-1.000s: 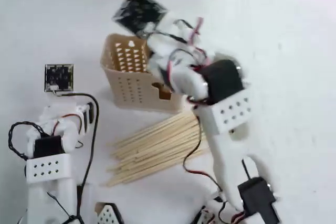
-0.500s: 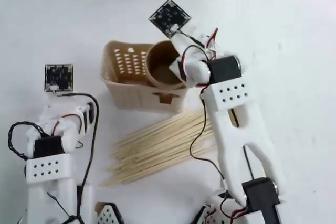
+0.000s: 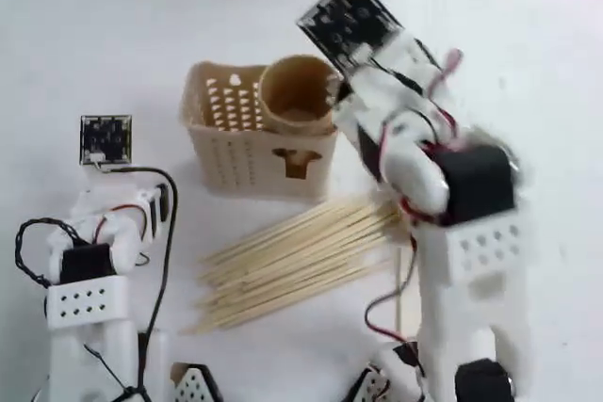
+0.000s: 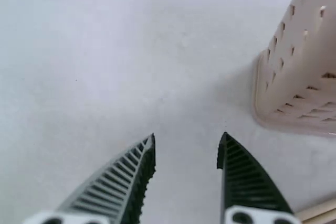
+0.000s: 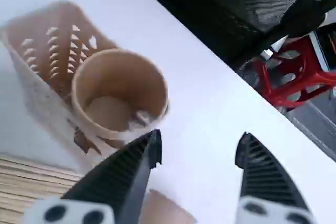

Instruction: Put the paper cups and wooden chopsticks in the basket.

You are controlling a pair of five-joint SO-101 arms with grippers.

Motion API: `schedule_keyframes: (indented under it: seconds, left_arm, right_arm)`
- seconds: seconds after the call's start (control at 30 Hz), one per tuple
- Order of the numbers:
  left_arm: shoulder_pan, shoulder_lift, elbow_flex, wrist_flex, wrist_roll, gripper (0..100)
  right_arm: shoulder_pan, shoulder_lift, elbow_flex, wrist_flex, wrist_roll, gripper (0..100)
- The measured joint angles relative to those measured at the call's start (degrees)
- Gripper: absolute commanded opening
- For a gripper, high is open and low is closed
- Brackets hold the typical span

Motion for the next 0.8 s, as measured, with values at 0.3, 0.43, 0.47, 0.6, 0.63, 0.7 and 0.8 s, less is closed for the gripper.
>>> schedule_keyframes:
  seconds: [0.3, 0.43, 0.47, 0.6, 0.63, 0.7, 0.8]
  left_arm:
    - [0.0, 0.0, 0.0, 0.0, 0.0, 20]
    - [0.0, 0.0, 0.0, 0.0, 0.0, 20]
    - [0.0, 0.0, 0.0, 0.0, 0.0, 20]
    - [0.0, 0.0, 0.0, 0.0, 0.0, 20]
    - [0.0, 0.0, 0.0, 0.0, 0.0, 20]
    - [0.0, 0.0, 0.0, 0.0, 0.0, 20]
    - [0.0, 0.0, 0.0, 0.0, 0.0, 20]
  right_arm:
    - [18.9, 11.78, 8.62, -1.67, -32.44, 23.5]
    - [20.84, 22.42, 7.74, -3.16, -37.54, 23.7]
    - [21.27, 25.23, 6.86, -3.25, -37.71, 23.8]
    - [22.15, 35.43, 0.62, -2.02, -37.8, 30.2]
    - [22.33, 37.63, -1.32, -1.05, -37.8, 32.7]
    - [22.59, 42.02, -5.19, 1.49, -37.8, 36.4]
    - [22.86, 48.44, -11.08, 5.63, -37.8, 35.3]
